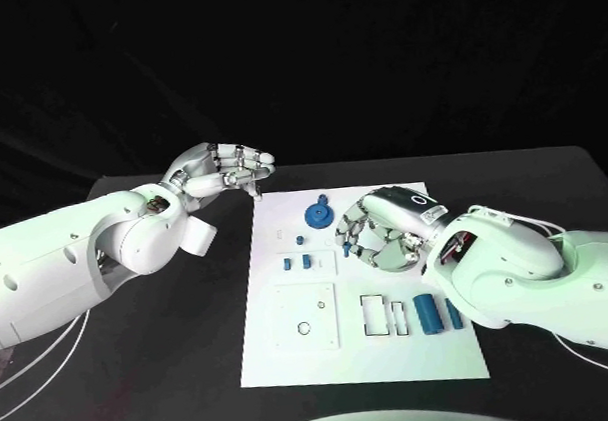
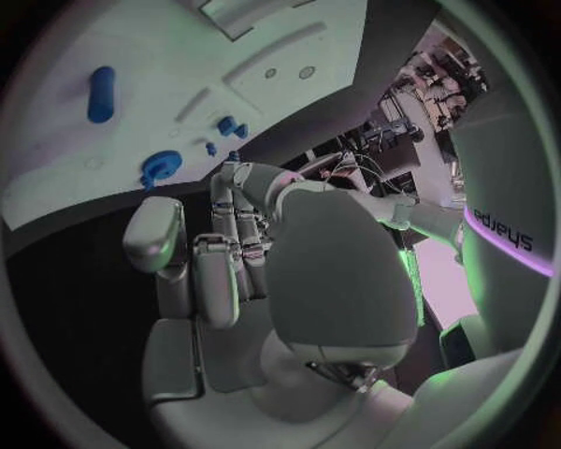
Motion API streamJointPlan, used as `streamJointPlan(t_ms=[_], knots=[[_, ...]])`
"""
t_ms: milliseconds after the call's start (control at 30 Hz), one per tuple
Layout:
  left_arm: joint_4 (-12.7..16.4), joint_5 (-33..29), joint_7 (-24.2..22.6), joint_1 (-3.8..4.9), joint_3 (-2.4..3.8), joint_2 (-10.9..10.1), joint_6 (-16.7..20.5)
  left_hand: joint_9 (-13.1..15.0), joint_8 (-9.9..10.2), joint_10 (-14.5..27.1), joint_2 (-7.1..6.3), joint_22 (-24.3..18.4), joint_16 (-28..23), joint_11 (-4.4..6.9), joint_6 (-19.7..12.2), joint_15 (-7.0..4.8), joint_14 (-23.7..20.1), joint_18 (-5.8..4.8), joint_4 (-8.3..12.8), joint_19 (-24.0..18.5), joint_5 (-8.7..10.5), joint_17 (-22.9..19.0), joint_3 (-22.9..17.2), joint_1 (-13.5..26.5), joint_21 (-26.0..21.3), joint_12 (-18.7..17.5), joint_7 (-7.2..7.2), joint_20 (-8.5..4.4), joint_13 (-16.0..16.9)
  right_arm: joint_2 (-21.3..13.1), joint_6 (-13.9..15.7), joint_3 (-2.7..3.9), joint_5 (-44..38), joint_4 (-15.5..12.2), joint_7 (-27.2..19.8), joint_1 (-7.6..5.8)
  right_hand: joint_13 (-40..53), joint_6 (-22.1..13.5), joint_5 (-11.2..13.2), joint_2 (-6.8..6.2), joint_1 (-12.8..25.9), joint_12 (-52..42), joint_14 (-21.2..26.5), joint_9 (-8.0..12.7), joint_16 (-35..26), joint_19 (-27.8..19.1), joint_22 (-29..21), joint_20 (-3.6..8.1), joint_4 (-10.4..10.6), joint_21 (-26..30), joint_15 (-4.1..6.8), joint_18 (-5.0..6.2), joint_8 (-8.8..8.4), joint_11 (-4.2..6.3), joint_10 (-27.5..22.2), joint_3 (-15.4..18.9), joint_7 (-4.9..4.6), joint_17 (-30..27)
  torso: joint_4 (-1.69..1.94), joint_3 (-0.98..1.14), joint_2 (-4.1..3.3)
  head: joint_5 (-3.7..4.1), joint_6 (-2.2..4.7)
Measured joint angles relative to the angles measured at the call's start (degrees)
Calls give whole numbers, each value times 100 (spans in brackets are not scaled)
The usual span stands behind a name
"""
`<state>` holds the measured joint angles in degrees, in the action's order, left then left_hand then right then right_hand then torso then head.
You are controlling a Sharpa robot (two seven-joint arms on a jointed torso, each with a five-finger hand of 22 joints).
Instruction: Assemble the parts on the task board
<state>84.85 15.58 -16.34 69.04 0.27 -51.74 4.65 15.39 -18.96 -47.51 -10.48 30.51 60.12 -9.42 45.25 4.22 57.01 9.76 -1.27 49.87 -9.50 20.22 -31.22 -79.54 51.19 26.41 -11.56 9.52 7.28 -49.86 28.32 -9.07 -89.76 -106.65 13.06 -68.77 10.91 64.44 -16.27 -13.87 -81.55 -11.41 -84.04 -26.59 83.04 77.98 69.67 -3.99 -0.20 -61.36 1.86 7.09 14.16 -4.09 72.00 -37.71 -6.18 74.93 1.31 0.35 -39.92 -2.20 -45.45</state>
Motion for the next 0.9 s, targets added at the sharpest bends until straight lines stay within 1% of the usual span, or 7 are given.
streamJointPlan(t_ms=[133, 267, 500, 667, 800, 900], knots=[[-9, 0, 0, 0, -3, 20, -3, 0, 0, 0, 0, 0, 0, 0, 0, 0, 0, 0, 0, 0, 0, 0, 0, 0, 0, 0, 0, 0, 0, 145, 39, -4, 0, 46, -52, 184, -16, 11, 6, 0, 0, 0, 0, -3, 0, -3, 0, 3, 0, 0, 0, 0, 4, 10, 10, 0, -11, 0, 1, -2, 1, -93, -38], [-23, 0, 3, 0, -6, 40, -5, 0, 0, 20, 0, 0, 0, 20, 0, 0, 0, 0, 0, 0, 0, 0, 0, 0, 0, 0, 0, 0, 0, 286, 75, -5, -26, 115, -89, 348, -15, 11, 54, 0, 0, 1, 0, -6, 0, -21, -1, 21, 0, 0, 0, -1, 24, 11, 11, 0, -10, -1, 1, -2, 1, -159, -69], [-23, 0, 7, 1, -8, 63, -10, 0, -1, 20, 0, 1, 0, 21, 0, 0, 0, 0, 0, 0, 0, 0, 0, 0, 0, 1, 0, 0, 0, 481, 135, -10, -124, 258, -123, 609, 0, 10, 92, 29, 29, 37, 0, -5, 0, -21, 8, 21, -15, 0, 0, -1, 24, 20, 20, -15, -10, -1, -4, -5, -7, -216, -112], [-21, 0, 11, 1, -8, 64, -12, 0, -27, 20, 0, 1, 0, 21, 1, 0, 0, 0, 0, 0, 0, 1, 0, 0, 0, 23, 0, 0, 0, 605, 168, -14, -215, 394, -134, 783, 5, 10, 112, 29, 29, 39, 0, -5, 0, -21, 8, 21, -15, 1, 0, -1, 23, 20, 20, -14, -10, -2, -4, -2, -14, -243, -141], [-18, 0, 15, 1, -8, 66, -15, 1, -27, 20, 0, -5, 0, 21, 1, 0, 0, 0, 0, 0, 0, 1, 0, 0, 0, 23, 0, 0, 0, 682, 194, -17, -303, 479, -133, 867, 5, 10, 112, 29, 29, 48, 0, -5, 0, -21, 8, 21, -15, 1, 0, 0, 23, 29, 29, -14, -10, -2, -5, 1, -14, -271, -166], [-19, 0, 18, 2, -8, 70, -17, 1, -28, 42, 0, -5, 0, 0, 1, 0, 0, 0, 16, 0, 0, -4, 16, 0, 0, 22, 0, 0, 0, 717, 214, -17, -367, 527, -123, 898, 4, 9, 132, 29, 29, 51, 0, -4, -1, -21, 8, 21, -20, 1, 0, -1, 22, 30, 30, -9, -10, -2, -4, 2, -16, -286, -180]])
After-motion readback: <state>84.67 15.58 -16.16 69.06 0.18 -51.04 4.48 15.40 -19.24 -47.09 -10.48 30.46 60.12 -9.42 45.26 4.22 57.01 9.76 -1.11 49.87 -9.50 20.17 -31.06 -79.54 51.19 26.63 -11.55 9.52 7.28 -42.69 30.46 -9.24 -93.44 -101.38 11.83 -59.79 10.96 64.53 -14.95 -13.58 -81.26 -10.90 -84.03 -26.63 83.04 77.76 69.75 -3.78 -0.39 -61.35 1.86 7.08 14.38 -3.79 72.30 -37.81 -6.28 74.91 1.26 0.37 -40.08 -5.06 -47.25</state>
